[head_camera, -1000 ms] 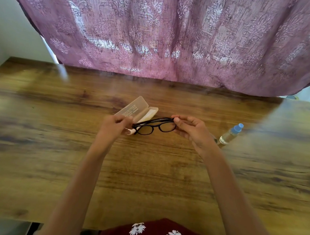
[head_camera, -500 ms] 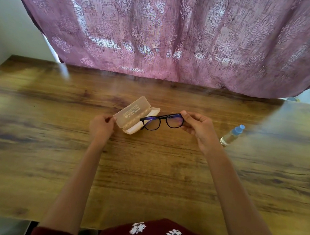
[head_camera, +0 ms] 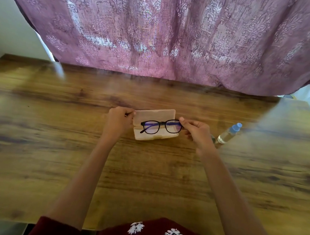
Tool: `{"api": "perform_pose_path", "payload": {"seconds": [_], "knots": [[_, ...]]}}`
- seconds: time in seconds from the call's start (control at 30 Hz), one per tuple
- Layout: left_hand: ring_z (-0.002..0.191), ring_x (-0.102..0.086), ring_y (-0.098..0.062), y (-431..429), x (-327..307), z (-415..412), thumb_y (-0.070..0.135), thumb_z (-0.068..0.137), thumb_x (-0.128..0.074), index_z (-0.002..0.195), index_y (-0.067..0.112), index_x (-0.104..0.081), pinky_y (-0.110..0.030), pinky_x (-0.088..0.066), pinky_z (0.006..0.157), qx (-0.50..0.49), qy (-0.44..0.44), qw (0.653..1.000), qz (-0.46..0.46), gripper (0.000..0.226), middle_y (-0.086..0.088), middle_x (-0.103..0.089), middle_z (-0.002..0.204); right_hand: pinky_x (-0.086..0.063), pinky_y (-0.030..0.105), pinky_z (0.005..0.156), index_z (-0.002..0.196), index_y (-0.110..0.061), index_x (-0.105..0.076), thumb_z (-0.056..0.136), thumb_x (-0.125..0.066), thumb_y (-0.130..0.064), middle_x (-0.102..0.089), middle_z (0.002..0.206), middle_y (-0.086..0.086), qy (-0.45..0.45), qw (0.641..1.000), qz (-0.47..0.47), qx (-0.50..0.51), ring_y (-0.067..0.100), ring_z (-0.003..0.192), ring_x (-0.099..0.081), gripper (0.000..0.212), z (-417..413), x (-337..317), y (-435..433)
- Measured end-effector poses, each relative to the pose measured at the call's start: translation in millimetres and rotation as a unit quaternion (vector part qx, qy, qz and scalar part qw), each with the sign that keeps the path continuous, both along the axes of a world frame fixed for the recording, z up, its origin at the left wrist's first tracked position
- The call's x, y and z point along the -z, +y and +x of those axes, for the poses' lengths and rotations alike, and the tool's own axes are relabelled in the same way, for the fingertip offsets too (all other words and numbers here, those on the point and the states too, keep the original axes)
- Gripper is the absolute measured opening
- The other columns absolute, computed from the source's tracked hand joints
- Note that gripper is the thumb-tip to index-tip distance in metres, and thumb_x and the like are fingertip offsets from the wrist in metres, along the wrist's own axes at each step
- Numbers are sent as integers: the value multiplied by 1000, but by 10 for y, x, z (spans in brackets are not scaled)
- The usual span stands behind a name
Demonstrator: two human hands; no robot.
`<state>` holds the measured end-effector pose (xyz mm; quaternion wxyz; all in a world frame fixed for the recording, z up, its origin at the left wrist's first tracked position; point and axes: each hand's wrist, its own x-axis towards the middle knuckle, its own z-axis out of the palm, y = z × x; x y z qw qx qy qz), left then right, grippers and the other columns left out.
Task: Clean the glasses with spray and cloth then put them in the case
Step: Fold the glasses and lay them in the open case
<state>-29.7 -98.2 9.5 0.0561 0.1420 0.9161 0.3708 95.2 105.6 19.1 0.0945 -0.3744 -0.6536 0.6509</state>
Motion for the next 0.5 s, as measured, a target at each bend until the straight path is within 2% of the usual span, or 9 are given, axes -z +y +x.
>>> {"api": "perform_pose_path", "payload": {"seconds": [0.13, 0.2, 0.3, 0.37, 0.5], "knots": [[91, -68, -19, 48, -27, 19, 20, 95, -57, 113, 12, -70, -29, -50, 77, 9, 18, 1000, -10, 24, -5, -74, 101, -40, 13, 47, 92, -11, -71, 88, -69, -24, -65, 64, -7, -1, 1000, -16, 11, 4, 54, -46, 13, 1, 109, -62], [92, -68, -19, 55, -10, 0, 20, 95, -57, 113, 12, -70, -31, -52, 82, 12, 16, 1000, -8, 24, -5, -74, 103, -39, 15, 49, 97, -9, -72, 89, -68, -24, -69, 70, -2, -4, 1000, -13, 7, 5, 53, -44, 17, -11, 164, -73], [93, -68, -18, 59, 31, -18, 22, 94, -58, 113, 12, -70, -34, -53, 87, 16, 10, 1000, 0, 24, -5, -73, 106, -43, 21, 57, 101, -9, -72, 90, -67, -28, -72, 84, 7, -33, 999, 31, -16, 7, 60, -48, 22, -48, 239, -85], [94, -68, -18, 65, 63, -18, 22, 94, -58, 115, 13, -69, -30, -52, 86, 15, 5, 1000, 5, 25, -5, -72, 109, -46, 25, 60, 102, -11, -70, 90, -66, -32, -74, 88, 9, -51, 996, 69, -30, 10, 64, -52, 25, -74, 274, -89], [93, -66, -18, 57, 75, 12, 24, 94, -59, 119, 16, -66, -29, -52, 83, 24, 4, 1000, 12, 28, -4, -72, 107, -52, 36, 68, 97, -10, -64, 88, -67, -36, -73, 77, 0, -51, 989, 133, -37, 10, 64, -57, 28, -77, 292, -116]]}}
